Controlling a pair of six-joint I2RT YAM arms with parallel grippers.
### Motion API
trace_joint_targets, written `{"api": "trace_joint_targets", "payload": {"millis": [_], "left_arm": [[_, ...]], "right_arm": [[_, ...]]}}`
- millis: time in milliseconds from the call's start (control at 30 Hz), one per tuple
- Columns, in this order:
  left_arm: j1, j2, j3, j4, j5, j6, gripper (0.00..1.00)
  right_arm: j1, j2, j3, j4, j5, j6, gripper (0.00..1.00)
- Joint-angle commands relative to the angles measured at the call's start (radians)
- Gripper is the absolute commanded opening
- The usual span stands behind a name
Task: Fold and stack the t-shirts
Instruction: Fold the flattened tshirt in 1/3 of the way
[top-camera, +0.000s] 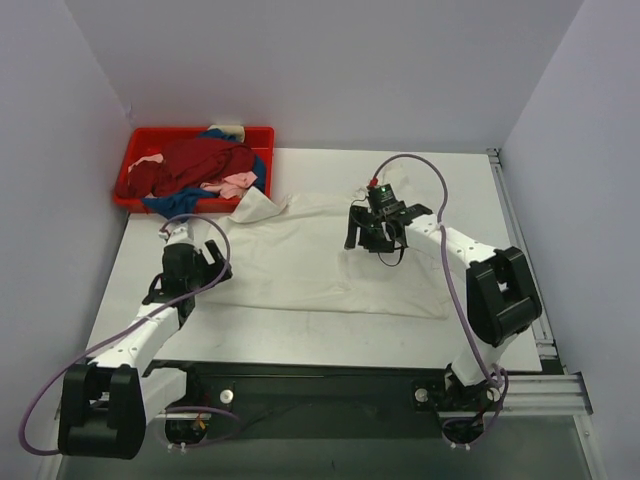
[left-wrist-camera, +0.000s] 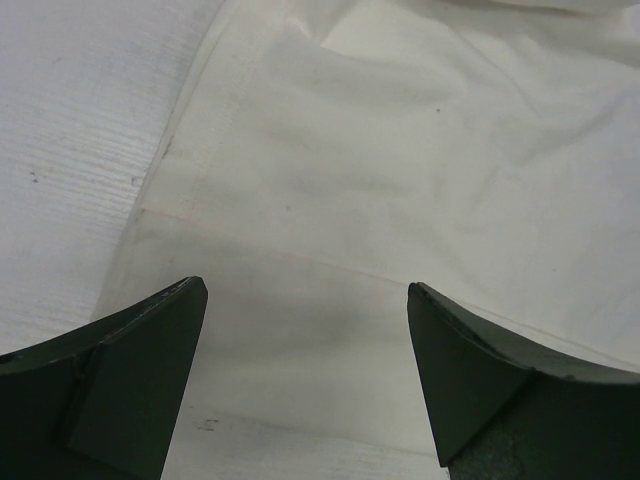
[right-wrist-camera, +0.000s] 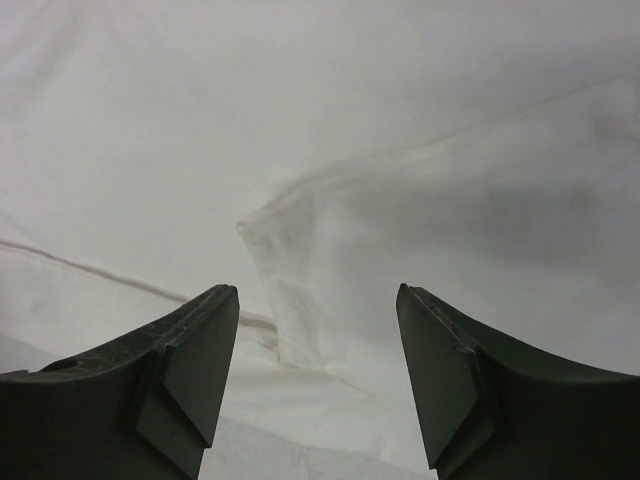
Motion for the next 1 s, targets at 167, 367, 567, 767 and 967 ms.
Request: {"api": "trace_joint_targets", "payload": {"millis": [167, 367, 567, 767, 967], "left_arm": [[-0.224, 0.028, 0.059, 0.124, -0.086, -0.006, 0.93], [-0.299, 0.175, 0.110, 0.219, -0.129, -0.025, 0.92], [-0.299, 0.269, 0.047, 0.327, -0.189, -0.052, 0.93], [-0.304, 0.246, -0.022, 0.333, -0.206, -0.126, 0.93], [-0.325, 0.113, -0.060, 0.184, -0.261, -0.212, 0.93]], "right_arm": [[-0.042, -0.099, -0.195, 0.053, 0.016, 0.000, 0.66], [-0.097, -0.100, -0.282, 0.087, 0.003, -0.005, 0.66], [-0.131, -0.103, -0.348, 0.100, -0.007, -0.003, 0.66], [-0.141, -0.128, -0.448, 0.100, 0.014, 0.035, 0.66], [-0.146, -0.189, -0.531, 0.098, 0.013, 0.072, 0.65]]}}
